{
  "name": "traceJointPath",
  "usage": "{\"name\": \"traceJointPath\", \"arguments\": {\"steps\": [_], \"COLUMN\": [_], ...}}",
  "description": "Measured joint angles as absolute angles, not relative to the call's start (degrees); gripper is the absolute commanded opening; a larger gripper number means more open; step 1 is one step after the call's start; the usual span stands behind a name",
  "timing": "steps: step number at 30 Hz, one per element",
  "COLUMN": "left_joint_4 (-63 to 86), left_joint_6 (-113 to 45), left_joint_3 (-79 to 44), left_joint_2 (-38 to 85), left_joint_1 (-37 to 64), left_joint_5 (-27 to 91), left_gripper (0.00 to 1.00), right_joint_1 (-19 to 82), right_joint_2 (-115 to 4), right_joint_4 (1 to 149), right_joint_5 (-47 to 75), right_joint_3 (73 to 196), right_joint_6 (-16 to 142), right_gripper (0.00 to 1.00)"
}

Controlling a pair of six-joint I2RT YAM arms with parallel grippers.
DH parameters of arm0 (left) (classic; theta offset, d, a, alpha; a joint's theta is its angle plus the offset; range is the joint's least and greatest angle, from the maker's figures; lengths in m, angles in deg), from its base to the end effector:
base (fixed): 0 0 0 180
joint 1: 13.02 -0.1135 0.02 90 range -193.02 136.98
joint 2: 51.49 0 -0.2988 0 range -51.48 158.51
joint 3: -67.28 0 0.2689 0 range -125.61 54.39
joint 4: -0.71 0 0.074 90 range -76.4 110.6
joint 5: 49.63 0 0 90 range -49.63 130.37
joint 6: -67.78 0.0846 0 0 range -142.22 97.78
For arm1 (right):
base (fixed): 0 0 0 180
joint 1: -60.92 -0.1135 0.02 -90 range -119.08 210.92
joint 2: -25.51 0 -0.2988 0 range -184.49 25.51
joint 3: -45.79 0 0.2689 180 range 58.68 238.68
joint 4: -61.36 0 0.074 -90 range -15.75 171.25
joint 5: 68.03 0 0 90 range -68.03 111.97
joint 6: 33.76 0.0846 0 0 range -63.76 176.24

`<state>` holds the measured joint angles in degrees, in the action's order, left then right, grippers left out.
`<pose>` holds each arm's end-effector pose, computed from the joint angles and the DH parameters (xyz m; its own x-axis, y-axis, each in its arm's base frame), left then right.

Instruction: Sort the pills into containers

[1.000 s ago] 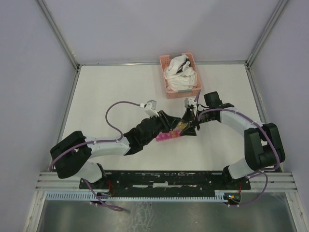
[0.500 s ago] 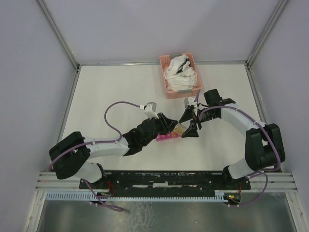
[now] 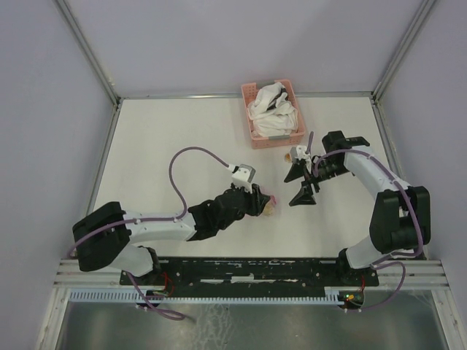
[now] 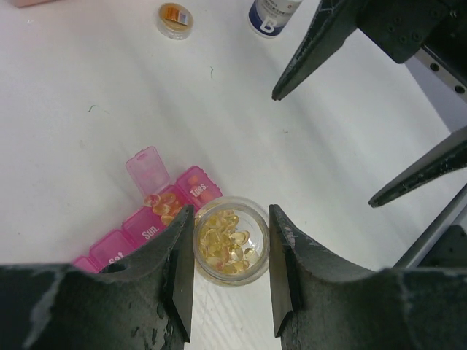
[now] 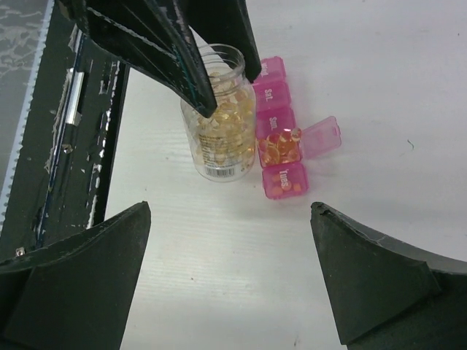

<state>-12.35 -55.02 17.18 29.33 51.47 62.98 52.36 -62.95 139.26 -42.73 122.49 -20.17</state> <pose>0.1794 -0.3005 0.2250 -0.4757 -0.1643 -0.8641 0.4969 0.7604 -0.4181 0.2614 0.1167 0.2472 -0.1654 -0.4450 -0.8801 -0.9774 -0.0456 0.2067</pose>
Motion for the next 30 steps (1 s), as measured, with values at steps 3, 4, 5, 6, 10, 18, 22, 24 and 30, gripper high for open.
{"name": "traceJointPath", "arguments": {"steps": [3,4,5,6,10,18,22,24,30], "left_joint_4": [-9.56,-8.7,-8.48,-7.98,-7.26,-3.72,-1.64,-1.03,0.94], "left_joint_6": [-51.46,-50.56,-50.04,-49.36,-47.11,-44.38,-42.85,-42.32,-41.32], "left_joint_3": [15.56,14.89,14.38,13.53,9.09,0.07,-2.6,-3.82,-7.26], "left_joint_2": [29.35,29.37,29.44,29.68,33.2,43.84,47.01,48.15,51.41], "left_joint_1": [52.74,53.11,53.44,53.87,55.62,57.59,57.83,58.0,58.81], "left_joint_5": [63.0,63.0,62.98,62.93,62.76,62.19,62.3,62.34,62.93], "left_gripper": [0.03,0.03,0.03,0.03,0.03,0.03,0.03,0.03,0.13], "right_joint_1": [53.0,53.13,53.26,53.48,54.7,62.53,65.35,65.98,66.46], "right_joint_2": [-62.34,-61.51,-60.92,-59.68,-54.69,-54.28,-54.23,-54.15,-54.12], "right_joint_4": [138.56,137.49,136.82,135.24,129.82,124.38,122.65,122.17,121.69], "right_joint_5": [-40.94,-40.37,-39.96,-39.28,-37.01,-37.03,-37.05,-37.12,-37.95], "right_joint_3": [122.06,121.44,121.05,120.15,117.84,118.23,118.23,118.23,118.23], "right_joint_6": [-20.14,-19.44,-19.05,-17.85,-11.9,-2.94,-0.67,0.01,0.77], "right_gripper": [1.0,1.0,1.0,1.0,1.0,1.0,1.0,1.0,1.0]}}
